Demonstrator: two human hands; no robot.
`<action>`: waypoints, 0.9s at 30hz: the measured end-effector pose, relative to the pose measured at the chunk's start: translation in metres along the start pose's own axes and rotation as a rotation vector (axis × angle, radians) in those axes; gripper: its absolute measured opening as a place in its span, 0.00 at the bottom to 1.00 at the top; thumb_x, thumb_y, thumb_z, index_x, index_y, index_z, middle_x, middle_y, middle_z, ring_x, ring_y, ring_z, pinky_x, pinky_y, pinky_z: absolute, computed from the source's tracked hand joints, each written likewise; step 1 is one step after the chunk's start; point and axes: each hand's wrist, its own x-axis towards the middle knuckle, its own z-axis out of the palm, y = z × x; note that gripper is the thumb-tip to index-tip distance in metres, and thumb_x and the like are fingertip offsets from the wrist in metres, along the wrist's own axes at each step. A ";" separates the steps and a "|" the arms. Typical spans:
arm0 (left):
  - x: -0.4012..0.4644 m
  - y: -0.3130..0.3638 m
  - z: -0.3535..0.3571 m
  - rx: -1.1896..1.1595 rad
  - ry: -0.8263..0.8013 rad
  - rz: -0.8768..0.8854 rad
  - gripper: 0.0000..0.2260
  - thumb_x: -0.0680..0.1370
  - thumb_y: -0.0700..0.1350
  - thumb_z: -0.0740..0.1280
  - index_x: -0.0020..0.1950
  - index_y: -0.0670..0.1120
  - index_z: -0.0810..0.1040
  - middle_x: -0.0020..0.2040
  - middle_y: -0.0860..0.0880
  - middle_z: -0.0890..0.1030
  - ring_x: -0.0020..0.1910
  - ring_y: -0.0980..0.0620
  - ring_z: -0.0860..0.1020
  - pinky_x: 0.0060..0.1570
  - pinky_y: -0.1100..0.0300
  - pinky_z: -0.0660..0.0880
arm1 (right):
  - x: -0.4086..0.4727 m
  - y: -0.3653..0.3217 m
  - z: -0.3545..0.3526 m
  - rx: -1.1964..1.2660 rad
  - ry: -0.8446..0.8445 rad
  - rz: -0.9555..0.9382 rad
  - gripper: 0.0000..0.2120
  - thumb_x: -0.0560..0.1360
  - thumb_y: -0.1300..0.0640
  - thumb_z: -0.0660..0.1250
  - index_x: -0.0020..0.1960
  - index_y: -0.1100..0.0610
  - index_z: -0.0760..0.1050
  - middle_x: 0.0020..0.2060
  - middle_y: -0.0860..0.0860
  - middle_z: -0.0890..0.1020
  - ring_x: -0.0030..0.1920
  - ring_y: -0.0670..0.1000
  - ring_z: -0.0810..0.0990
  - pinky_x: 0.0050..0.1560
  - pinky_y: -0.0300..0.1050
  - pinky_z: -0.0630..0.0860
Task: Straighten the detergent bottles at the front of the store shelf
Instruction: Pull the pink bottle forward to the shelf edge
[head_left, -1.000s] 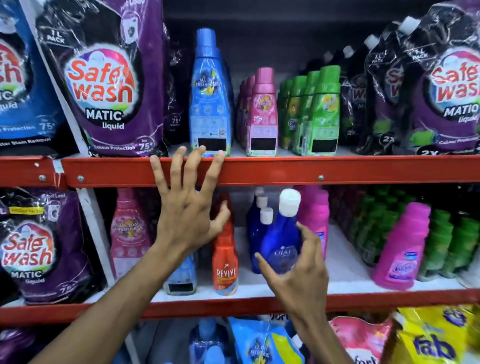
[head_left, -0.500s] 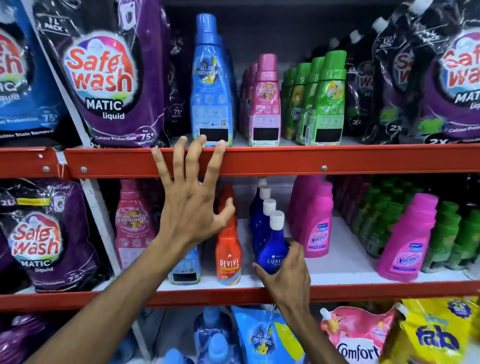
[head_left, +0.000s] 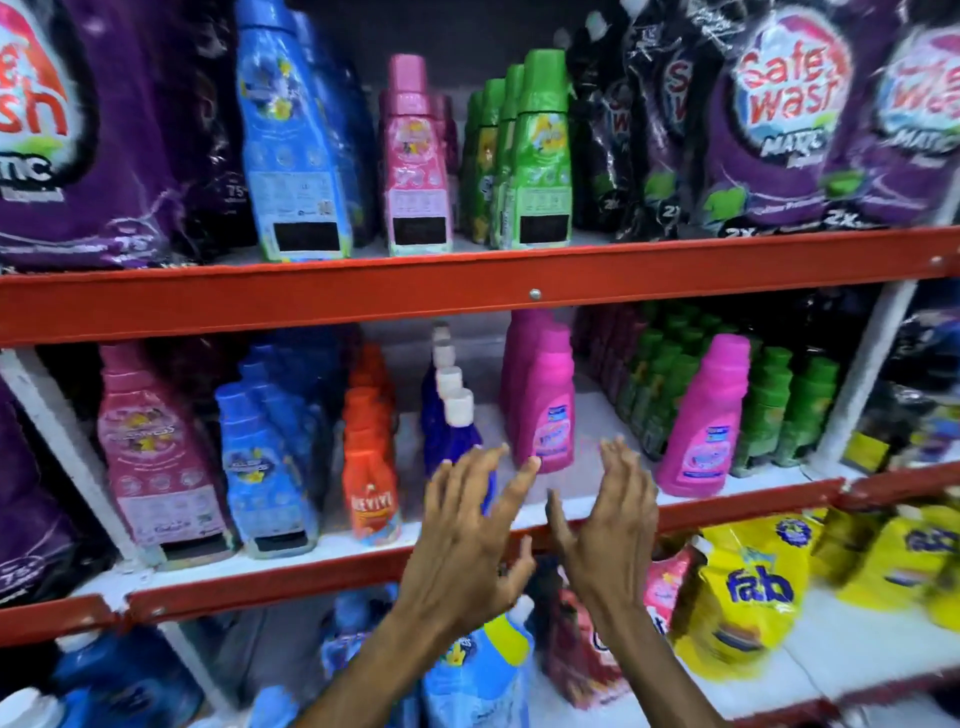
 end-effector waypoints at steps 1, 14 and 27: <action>-0.003 0.006 0.015 -0.012 -0.064 0.005 0.37 0.71 0.54 0.67 0.79 0.52 0.61 0.74 0.41 0.70 0.73 0.39 0.69 0.72 0.40 0.67 | 0.006 0.014 -0.005 -0.032 0.024 0.038 0.36 0.71 0.46 0.69 0.74 0.61 0.65 0.73 0.60 0.69 0.71 0.63 0.69 0.72 0.57 0.64; -0.023 0.008 0.081 0.013 -0.323 -0.065 0.35 0.72 0.53 0.65 0.78 0.50 0.62 0.74 0.47 0.71 0.74 0.44 0.70 0.78 0.49 0.61 | 0.081 0.110 -0.018 -0.013 0.007 0.458 0.47 0.68 0.51 0.77 0.76 0.68 0.55 0.69 0.69 0.71 0.67 0.69 0.72 0.67 0.61 0.71; -0.036 0.001 0.076 0.046 -0.327 -0.051 0.34 0.73 0.54 0.68 0.78 0.51 0.63 0.70 0.48 0.75 0.71 0.47 0.71 0.77 0.53 0.53 | 0.048 0.038 -0.003 0.109 -0.109 0.288 0.42 0.63 0.41 0.79 0.67 0.62 0.66 0.58 0.60 0.77 0.58 0.63 0.77 0.54 0.58 0.78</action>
